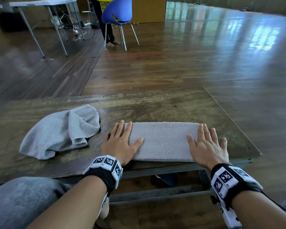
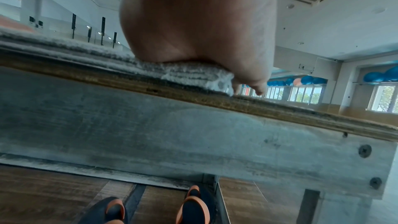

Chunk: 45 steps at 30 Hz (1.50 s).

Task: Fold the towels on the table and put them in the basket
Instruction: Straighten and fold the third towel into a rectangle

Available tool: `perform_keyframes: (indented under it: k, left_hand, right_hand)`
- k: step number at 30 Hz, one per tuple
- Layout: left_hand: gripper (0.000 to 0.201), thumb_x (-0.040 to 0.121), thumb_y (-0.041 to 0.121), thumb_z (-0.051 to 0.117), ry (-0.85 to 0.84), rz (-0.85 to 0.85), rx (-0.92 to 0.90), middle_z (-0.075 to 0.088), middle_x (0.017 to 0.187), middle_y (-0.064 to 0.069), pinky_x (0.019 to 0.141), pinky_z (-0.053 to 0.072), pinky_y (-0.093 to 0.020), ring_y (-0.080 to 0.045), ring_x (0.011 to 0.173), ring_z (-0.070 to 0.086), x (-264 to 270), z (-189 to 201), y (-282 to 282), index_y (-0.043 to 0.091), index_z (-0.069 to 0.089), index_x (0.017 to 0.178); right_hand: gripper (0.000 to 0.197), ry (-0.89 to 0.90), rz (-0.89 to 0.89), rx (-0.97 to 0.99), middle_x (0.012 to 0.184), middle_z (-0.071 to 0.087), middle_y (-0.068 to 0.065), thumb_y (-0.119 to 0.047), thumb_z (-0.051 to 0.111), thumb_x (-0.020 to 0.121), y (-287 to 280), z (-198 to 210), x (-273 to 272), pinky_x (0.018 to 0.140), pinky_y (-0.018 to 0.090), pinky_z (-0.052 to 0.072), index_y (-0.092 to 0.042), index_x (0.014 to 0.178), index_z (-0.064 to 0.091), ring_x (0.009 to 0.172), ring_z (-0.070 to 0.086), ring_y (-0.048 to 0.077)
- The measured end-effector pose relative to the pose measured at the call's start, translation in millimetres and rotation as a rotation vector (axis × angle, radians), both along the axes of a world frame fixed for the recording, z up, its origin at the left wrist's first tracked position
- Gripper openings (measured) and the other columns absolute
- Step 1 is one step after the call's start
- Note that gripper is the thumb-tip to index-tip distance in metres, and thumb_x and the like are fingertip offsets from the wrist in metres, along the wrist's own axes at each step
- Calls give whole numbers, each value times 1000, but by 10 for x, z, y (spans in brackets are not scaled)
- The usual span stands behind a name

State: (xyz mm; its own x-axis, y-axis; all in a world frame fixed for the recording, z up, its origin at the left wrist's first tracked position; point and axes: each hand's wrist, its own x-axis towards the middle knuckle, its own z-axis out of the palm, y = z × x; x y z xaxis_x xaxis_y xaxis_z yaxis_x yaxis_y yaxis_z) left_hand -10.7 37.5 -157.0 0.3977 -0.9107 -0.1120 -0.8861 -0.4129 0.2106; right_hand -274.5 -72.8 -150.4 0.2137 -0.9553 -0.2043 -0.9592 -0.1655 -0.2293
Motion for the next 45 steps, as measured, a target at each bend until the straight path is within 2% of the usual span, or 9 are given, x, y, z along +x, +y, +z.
perform_keyframes:
  k: [7, 12, 19, 23, 28, 31, 35, 39, 45]
  left_hand:
    - [71, 94, 58, 24, -121, -73, -169, -6, 167, -9, 124, -4, -47, -23, 154, -12, -347, 74, -151, 26, 15, 157]
    - [62, 99, 62, 19, 42, -182, -93, -10, 167, 6, 124, -7, -40, -12, 153, -13, -462, -7, -201, 44, 5, 156]
    - [75, 88, 79, 11, 12, -109, -7, -14, 165, 14, 124, -6, -40, -8, 152, -14, -179, -13, -123, 47, -3, 155]
    - [80, 86, 82, 10, 36, 3, 25, -17, 164, 14, 122, -8, -46, -9, 152, -15, -113, -14, -87, 46, -8, 154]
    - [80, 85, 80, 7, 24, 64, 42, -17, 165, 10, 121, -11, -51, -13, 153, -14, -161, -33, -127, 45, -10, 154]
    - [80, 87, 78, 9, 3, 98, 34, -12, 167, 5, 121, -11, -53, -16, 154, -11, -209, -17, -165, 41, -6, 156]
    - [80, 90, 74, 16, -112, 126, 3, 24, 162, -8, 118, 5, -54, -25, 149, 18, -298, 116, -199, 29, 20, 156]
    - [66, 86, 70, 33, -134, 173, -121, 59, 125, -7, 111, 22, -52, -28, 123, 49, -328, 272, -203, 21, 61, 120]
    - [32, 91, 57, 41, 84, 121, -299, 64, 79, 11, 99, 28, -45, -20, 94, 56, -297, 179, -24, 30, 57, 91]
  right_hand:
    - [74, 76, 35, -200, 169, -13, 13, -53, 22, 102, 91, 142, 199, 123, 55, -9, -15, 161, 0, 154, -21, 28]
    - [56, -5, 354, -270, 166, 22, 5, -54, 25, 102, 376, 135, 557, 117, 49, 25, -32, 154, 28, 149, 25, 25]
    - [62, -43, 347, -116, 169, -7, -15, -62, 13, 101, 242, -37, 451, 124, 39, -1, -45, 159, 0, 156, -7, 11]
    - [59, 13, 325, -138, 168, 4, 4, -57, 20, 103, 309, 31, 532, 123, 45, 6, -41, 159, 12, 154, 0, 27]
    - [41, -6, 491, -335, 110, 63, 6, -41, 36, 100, 550, 216, 675, 81, 41, 43, -29, 140, 41, 104, 60, 27]
    - [34, -68, 529, -279, 71, 48, -4, -44, 34, 101, 618, 231, 658, 62, 38, 34, -34, 133, 42, 78, 66, 27]
    - [39, -138, 469, -264, 104, 63, -3, -46, 35, 102, 533, 206, 530, 73, 36, 41, -32, 138, 42, 98, 63, 21]
    - [47, -135, 364, -285, 129, 52, 2, -35, 40, 99, 378, 163, 401, 95, 37, 43, -24, 144, 35, 120, 51, 23]
    - [66, -185, 416, -128, 151, 26, -3, -26, 50, 96, 349, 59, 129, 106, 36, 41, -40, 153, 22, 137, 33, 22]
